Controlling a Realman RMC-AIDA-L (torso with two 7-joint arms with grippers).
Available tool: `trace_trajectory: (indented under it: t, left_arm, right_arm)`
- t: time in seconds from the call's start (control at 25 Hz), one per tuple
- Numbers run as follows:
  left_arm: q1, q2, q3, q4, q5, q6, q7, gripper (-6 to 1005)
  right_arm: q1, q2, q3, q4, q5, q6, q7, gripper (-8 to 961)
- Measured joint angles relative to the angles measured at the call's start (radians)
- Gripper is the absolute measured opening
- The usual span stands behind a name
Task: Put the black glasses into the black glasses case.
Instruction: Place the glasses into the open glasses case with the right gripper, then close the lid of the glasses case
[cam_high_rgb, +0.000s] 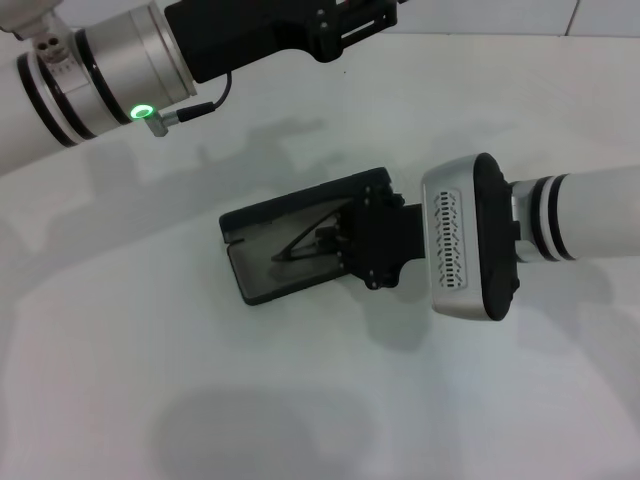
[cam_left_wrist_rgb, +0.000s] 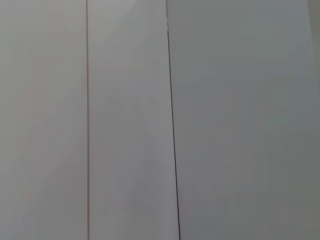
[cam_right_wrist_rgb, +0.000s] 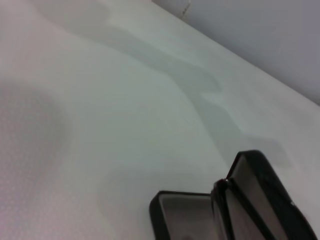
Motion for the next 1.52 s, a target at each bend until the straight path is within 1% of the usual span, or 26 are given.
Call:
trace_trajectory:
  t: [0.32, 0.4, 0.48, 0.56, 0.68, 0.88, 0.96, 1.04, 1.12, 1.2, 1.24, 1.28, 1.32, 1.4, 1.52]
  left_arm:
    - [0.0, 0.0, 0.0, -0.001, 0.0, 0.0, 0.001, 569]
    - [0.003, 0.0, 0.0, -0.001, 0.0, 0.0, 0.001, 569]
    - [0.009, 0.0, 0.0, 0.0, 0.0, 0.0, 0.001, 569]
    - [0.011, 0.0, 0.0, -0.001, -0.001, 0.0, 0.001, 569]
    - [0.009, 0.001, 0.0, -0.002, -0.001, 0.0, 0.002, 569]
    - [0.01, 0.0, 0.0, 0.0, -0.001, 0.0, 0.008, 568]
    - [0.011, -0.001, 0.0, -0.002, 0.0, 0.0, 0.008, 568]
    - [0.011, 0.0, 0.001, -0.004, 0.0, 0.0, 0.008, 568]
    - [0.012, 0.0, 0.003, -0.008, 0.009, -0.012, 0.003, 568]
    - [0.012, 0.001, 0.003, -0.009, 0.032, -0.047, -0.018, 568]
    - [0.01, 0.001, 0.003, -0.009, 0.05, -0.076, -0.042, 568]
    - [0.007, 0.001, 0.004, -0.006, 0.078, -0.117, -0.08, 568]
    - [0.004, 0.002, 0.005, -0.003, 0.102, -0.147, -0.115, 567]
    - [0.0, 0.005, 0.006, 0.007, 0.165, -0.194, -0.194, 567]
    - [-0.002, 0.014, 0.003, 0.023, 0.274, -0.234, -0.322, 567]
  right_arm:
    - [-0.001, 0.0, -0.003, -0.01, -0.004, -0.009, 0.022, 136]
    - [-0.005, -0.002, 0.004, -0.017, -0.007, -0.034, 0.028, 137]
    - [-0.009, -0.006, 0.027, -0.023, -0.009, -0.089, 0.042, 138]
    - [-0.02, -0.012, 0.072, -0.036, -0.015, -0.168, 0.057, 211]
    - [-0.047, -0.013, 0.149, -0.059, -0.035, -0.236, 0.06, 321]
    - [-0.095, -0.014, 0.223, -0.11, -0.049, -0.306, 0.061, 392]
    - [-0.118, -0.014, 0.283, -0.129, -0.05, -0.369, 0.061, 394]
    - [-0.138, -0.014, 0.371, -0.14, -0.049, -0.458, 0.06, 396]
    - [-0.153, -0.013, 0.489, -0.144, -0.045, -0.582, 0.059, 398]
    - [-0.165, -0.013, 0.619, -0.136, -0.036, -0.696, 0.057, 400]
    - [-0.174, -0.014, 0.722, -0.12, -0.029, -0.765, 0.056, 401]
    - [-0.177, -0.013, 0.778, -0.106, -0.026, -0.804, 0.055, 402]
    - [-0.181, -0.015, 0.868, -0.081, -0.024, -0.843, 0.054, 403]
    - [-0.181, -0.015, 1.013, -0.022, -0.024, -0.861, 0.054, 406]
    - [-0.178, -0.014, 1.176, 0.057, -0.022, -0.826, 0.057, 409]
